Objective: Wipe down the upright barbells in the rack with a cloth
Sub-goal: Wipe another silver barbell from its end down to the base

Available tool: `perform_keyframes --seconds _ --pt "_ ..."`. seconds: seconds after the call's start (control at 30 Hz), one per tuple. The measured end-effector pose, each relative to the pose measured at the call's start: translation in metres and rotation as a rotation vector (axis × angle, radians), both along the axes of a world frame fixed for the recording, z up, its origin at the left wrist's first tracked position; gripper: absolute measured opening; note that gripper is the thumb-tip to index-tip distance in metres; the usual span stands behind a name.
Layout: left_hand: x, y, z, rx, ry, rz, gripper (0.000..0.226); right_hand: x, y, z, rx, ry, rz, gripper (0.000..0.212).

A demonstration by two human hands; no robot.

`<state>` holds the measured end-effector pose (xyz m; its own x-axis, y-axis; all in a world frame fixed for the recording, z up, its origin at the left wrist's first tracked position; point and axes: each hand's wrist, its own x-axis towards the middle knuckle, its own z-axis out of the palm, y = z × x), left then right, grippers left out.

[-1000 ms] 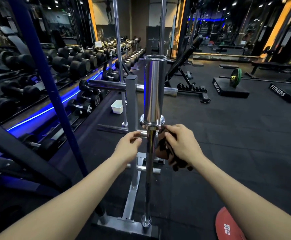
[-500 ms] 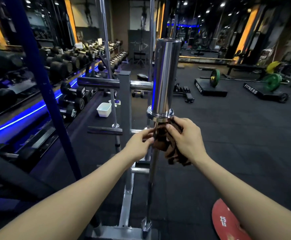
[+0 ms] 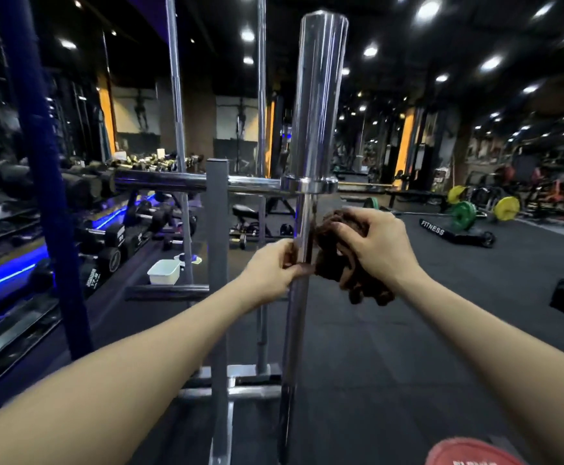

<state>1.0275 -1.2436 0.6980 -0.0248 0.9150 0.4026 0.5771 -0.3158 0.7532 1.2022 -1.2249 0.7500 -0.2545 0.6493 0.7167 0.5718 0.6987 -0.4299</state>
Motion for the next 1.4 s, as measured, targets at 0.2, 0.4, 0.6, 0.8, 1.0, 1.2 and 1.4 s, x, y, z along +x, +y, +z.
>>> perform_keyframes --seconds 0.2,0.4,0.6,0.8,1.0,1.2,1.4 --pt "0.012 -0.009 -0.005 0.203 0.019 0.206 0.033 0.008 0.007 -0.023 0.138 0.026 0.000 0.020" --pt "0.021 -0.010 -0.029 0.323 -0.035 0.209 0.049 0.016 0.007 -0.063 0.364 0.058 -0.083 0.028" --pt "0.009 -0.009 -0.055 0.259 -0.291 -0.180 0.022 0.014 0.002 -0.086 0.481 0.143 -0.108 0.027" --pt "0.009 0.002 -0.049 0.324 -0.265 -0.063 0.042 -0.005 -0.002 -0.054 0.503 0.275 -0.109 0.031" --pt "0.017 -0.001 -0.064 0.359 -0.101 0.058 0.051 -0.016 0.005 -0.058 0.522 0.436 -0.082 0.026" --pt "0.013 -0.003 -0.082 0.361 -0.177 -0.085 0.069 -0.054 0.005 -0.064 0.553 0.337 -0.097 0.041" --pt "0.009 -0.004 -0.091 0.355 -0.198 -0.159 0.053 -0.075 0.016 -0.099 0.647 0.218 -0.116 0.043"
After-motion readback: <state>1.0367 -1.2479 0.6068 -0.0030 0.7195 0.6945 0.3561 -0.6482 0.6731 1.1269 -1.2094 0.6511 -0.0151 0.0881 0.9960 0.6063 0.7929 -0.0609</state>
